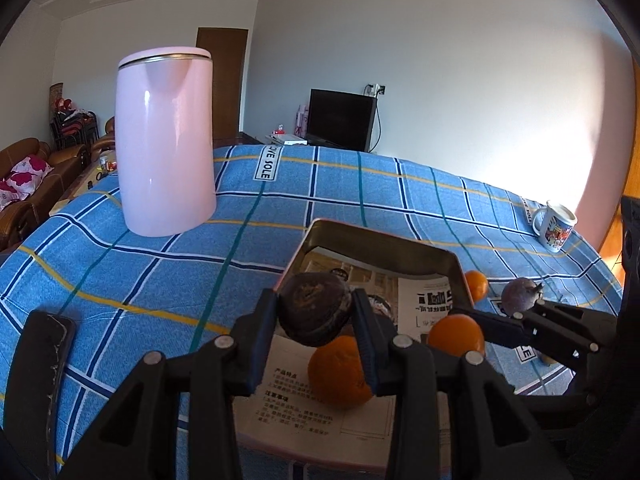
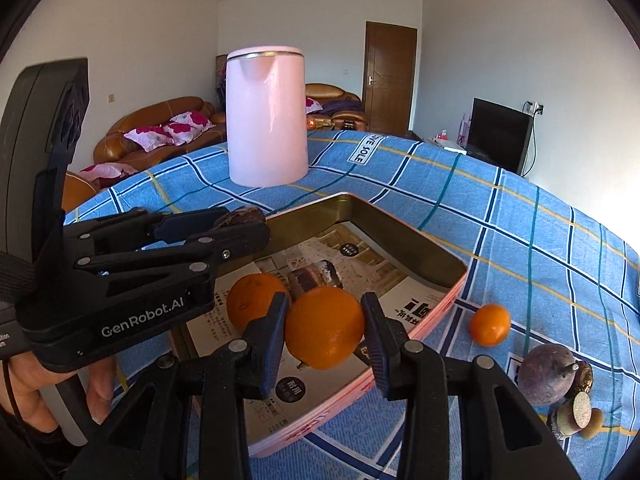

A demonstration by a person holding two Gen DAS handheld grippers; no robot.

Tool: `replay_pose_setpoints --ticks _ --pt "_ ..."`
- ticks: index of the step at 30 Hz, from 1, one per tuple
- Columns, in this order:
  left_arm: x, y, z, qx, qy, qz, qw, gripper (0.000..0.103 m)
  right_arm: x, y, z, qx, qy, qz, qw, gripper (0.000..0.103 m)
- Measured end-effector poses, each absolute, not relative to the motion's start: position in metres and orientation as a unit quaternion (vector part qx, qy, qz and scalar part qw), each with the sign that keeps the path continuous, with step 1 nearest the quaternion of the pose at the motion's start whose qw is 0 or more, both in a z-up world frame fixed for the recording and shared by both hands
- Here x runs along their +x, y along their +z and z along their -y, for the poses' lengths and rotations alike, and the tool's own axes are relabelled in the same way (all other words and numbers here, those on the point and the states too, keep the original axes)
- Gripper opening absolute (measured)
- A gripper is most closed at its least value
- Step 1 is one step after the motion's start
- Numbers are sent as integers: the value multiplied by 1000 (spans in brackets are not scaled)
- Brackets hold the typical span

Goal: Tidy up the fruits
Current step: 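Open the right tool over the tin while the left tool releases the brown fruit into it, then grasp the round jar with beige lid with the right tool while the left tool grasps a small yellow-brown fruit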

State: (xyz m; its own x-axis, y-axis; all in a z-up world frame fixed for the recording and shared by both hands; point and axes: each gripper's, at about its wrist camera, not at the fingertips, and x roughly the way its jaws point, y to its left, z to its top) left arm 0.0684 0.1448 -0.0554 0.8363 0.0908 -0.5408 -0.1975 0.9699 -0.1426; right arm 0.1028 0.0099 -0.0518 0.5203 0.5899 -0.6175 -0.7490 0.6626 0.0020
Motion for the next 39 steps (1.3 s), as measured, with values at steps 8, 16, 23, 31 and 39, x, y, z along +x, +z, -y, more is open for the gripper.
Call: replay_pose_setpoints --ticks 8,16,23,31,39 --pt "59 -50 -143 -107 89 -251 958 63 97 -54 -9 -142 390 -303 858 59" --pt "53 -37 -96 -81 53 -233 968 66 87 -34 77 -122 337 -255 898 61" --pt "70 -41 -31 -46 -16 -253 966 70 128 -42 174 -72 202 -288 933 61" --pt "91 -50 13 -13 -48 -281 959 70 158 -60 184 -63 203 -347 913 61" --pt "98 -53 28 -5 -64 -292 954 70 168 -70 169 -89 212 -374 898 49"
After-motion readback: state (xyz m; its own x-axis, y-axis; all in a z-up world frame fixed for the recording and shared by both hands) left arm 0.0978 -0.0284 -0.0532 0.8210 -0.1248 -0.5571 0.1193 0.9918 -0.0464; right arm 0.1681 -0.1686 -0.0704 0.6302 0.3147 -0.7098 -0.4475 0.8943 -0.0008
